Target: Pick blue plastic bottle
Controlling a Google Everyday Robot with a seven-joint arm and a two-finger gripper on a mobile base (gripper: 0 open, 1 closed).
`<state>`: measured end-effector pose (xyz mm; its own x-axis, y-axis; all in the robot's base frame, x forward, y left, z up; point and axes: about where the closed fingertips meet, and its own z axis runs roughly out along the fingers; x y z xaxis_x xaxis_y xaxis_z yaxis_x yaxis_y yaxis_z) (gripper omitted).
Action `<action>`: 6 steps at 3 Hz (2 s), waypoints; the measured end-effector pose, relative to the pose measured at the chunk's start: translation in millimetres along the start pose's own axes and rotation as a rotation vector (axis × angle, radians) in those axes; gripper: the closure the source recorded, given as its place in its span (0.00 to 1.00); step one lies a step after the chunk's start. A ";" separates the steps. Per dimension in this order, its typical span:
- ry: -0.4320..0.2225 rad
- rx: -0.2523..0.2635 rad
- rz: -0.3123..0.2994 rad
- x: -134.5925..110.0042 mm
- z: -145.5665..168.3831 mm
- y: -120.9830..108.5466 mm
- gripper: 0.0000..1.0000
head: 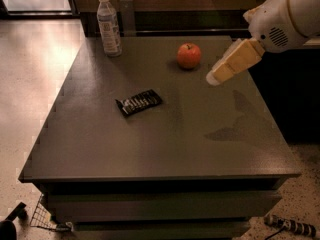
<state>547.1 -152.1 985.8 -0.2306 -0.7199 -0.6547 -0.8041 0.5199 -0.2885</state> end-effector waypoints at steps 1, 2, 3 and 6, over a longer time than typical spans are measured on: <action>-0.222 0.063 0.012 -54.9 28.2 -38.8 0.00; -0.402 0.184 0.002 -105.3 33.3 -83.4 0.00; -0.398 0.177 0.000 -104.9 33.8 -81.1 0.00; -0.627 0.057 0.180 -165.4 196.9 -66.6 0.00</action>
Offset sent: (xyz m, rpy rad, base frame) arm 0.1605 0.0625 0.1106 0.4094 -0.5207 -0.0040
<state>746.7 22.9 975.7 0.0183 -0.2233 -0.9746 -0.7483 0.6434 -0.1615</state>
